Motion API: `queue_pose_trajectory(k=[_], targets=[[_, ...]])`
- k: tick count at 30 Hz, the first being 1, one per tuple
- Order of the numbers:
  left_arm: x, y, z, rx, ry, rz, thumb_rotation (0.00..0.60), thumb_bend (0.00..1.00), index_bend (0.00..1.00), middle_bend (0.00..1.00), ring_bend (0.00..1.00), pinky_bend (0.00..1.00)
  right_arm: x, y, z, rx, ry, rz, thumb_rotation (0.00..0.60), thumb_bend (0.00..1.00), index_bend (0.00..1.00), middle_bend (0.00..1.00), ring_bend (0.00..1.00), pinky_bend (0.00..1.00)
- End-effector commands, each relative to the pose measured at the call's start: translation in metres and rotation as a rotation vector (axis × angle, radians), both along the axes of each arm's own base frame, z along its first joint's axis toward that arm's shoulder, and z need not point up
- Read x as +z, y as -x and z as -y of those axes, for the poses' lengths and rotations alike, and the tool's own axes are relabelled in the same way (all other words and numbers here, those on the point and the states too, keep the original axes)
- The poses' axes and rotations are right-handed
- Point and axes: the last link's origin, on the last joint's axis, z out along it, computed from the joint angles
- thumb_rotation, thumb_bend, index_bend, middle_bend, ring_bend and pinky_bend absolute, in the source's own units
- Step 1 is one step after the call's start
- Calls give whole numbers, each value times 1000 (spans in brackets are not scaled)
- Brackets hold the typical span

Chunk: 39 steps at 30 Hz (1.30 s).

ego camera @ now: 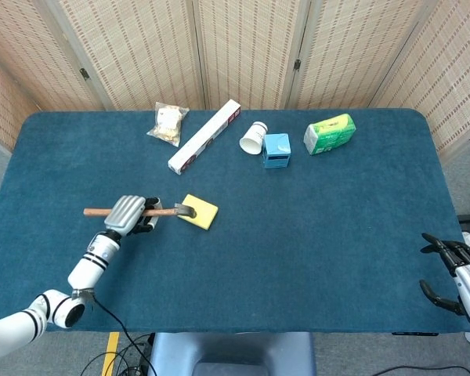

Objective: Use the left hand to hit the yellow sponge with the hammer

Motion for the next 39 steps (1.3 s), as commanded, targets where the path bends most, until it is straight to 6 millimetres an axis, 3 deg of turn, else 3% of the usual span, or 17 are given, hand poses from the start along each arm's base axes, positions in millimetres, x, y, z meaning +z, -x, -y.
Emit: queue_pose_trajectory(k=[1, 9, 12, 15, 16, 18, 20, 24, 29, 35, 39], targets=[[12, 8, 15, -7, 18, 10, 600, 726, 786, 840, 934, 960, -1, 0, 1, 3, -2, 1, 600, 258, 116, 326, 192, 201], [3, 27, 33, 15, 98, -59, 600, 726, 753, 837, 897, 942, -2, 0, 3, 6, -9, 3, 600, 258, 116, 326, 192, 201], [0, 30, 38, 21, 139, -106, 600, 692, 610, 765, 723, 841, -2, 0, 3, 5, -9, 3, 600, 258, 116, 326, 192, 201], [1, 30, 42, 32, 161, -132, 600, 501, 372, 537, 443, 524, -1, 0, 2, 6, -5, 4, 600, 258, 116, 325, 192, 201], [3, 29, 43, 31, 158, -144, 600, 407, 270, 409, 310, 365, -1, 0, 2, 7, -2, 5, 600, 258, 116, 326, 192, 201], [6, 29, 45, 32, 154, -167, 600, 308, 162, 256, 160, 250, 0, 1, 1, 5, -1, 5, 600, 258, 116, 326, 192, 201], [10, 27, 47, 43, 144, -163, 600, 228, 54, 105, 35, 205, 0, 1, 1, 4, -1, 6, 600, 258, 116, 326, 192, 201], [24, 24, 49, 58, 90, -128, 563, 182, 0, 19, 0, 193, 0, 2, 1, 5, 2, 8, 600, 258, 116, 326, 192, 201], [52, 27, 60, 96, -14, -88, 600, 176, 4, 17, 0, 193, 2, 4, 0, 4, 5, 7, 600, 257, 116, 326, 192, 201], [89, 42, 93, 179, -188, -83, 600, 176, 69, 31, 0, 193, 1, 8, 0, -9, 1, 11, 600, 258, 116, 326, 192, 201], [108, 63, 119, 249, -317, -108, 600, 176, 112, 59, 0, 193, 1, 8, 4, 9, 1, 13, 600, 258, 116, 333, 192, 201]])
